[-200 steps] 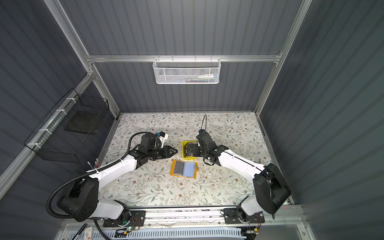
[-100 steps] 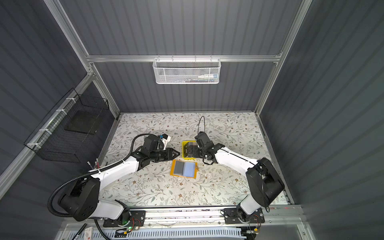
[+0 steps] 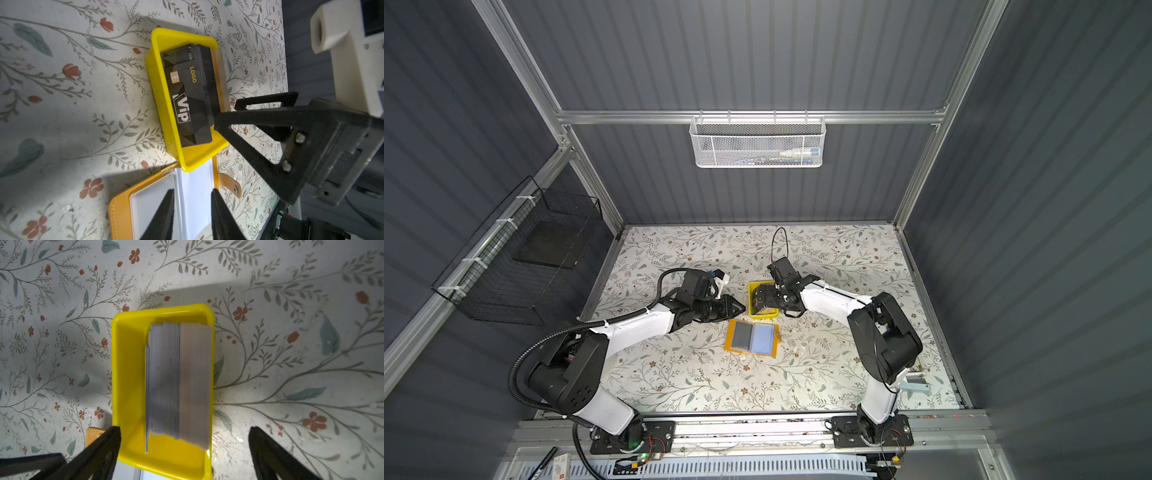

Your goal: Put the credit cards into the card holder

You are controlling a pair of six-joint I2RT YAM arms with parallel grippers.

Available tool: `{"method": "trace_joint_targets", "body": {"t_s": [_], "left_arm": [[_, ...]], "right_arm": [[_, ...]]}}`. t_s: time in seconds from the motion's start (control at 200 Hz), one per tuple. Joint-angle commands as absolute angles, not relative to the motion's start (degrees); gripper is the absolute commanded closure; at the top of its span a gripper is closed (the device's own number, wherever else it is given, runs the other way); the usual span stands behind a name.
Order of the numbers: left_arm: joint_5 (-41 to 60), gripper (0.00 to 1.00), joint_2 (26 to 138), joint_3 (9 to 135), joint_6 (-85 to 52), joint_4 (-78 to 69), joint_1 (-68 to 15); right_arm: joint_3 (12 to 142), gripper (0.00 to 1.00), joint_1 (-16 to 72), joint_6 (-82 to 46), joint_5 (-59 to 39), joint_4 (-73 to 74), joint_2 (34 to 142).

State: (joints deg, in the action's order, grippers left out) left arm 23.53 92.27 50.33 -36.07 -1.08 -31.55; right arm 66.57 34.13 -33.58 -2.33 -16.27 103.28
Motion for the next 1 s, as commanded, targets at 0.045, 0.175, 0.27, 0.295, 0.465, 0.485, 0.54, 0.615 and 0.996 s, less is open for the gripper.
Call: {"method": "trace_joint_targets", "body": {"t_s": [0.045, 0.175, 0.27, 0.295, 0.465, 0.485, 0.54, 0.615, 0.996], "left_arm": [[22.93, 0.7, 94.55, 53.65, -36.3, -0.1, -31.55], [22.96, 0.71, 96.29, 54.94, -36.15, -0.32, -31.47], [22.58, 0.73, 97.12, 55.63, -35.94, -0.06, -31.53], [22.56, 0.73, 97.34, 55.89, -35.71, -0.01, -31.52], [22.7, 0.76, 99.35, 57.62, -35.35, 0.17, -31.58], [22.7, 0.76, 99.63, 57.92, -35.34, 0.13, -31.63], [22.89, 0.77, 100.55, 58.52, -35.33, 0.18, -31.64], [23.1, 0.78, 101.77, 59.45, -35.29, 0.22, -31.63], [20.79, 0.81, 105.32, 65.83, -32.35, 4.25, -32.06]], "right_arm": [[67.93, 0.03, 33.03, -32.64, -3.87, -16.53, 105.63], [66.82, 0.04, 32.8, -32.46, -5.37, -14.35, 106.11], [66.74, 0.04, 32.87, -32.35, -6.06, -14.2, 106.44], [66.71, 0.05, 32.81, -32.34, -6.26, -14.09, 106.54], [66.92, 0.05, 32.7, -32.71, -5.41, -14.91, 107.29], [66.97, 0.05, 32.65, -32.7, -5.24, -14.97, 107.31], [66.8, 0.06, 32.63, -32.98, -4.37, -15.1, 107.21], [66.38, 0.08, 32.27, -33.48, -3.78, -14.95, 106.92], [66.43, 0.1, 31.0, -32.86, -4.66, -14.66, 105.87]]}}
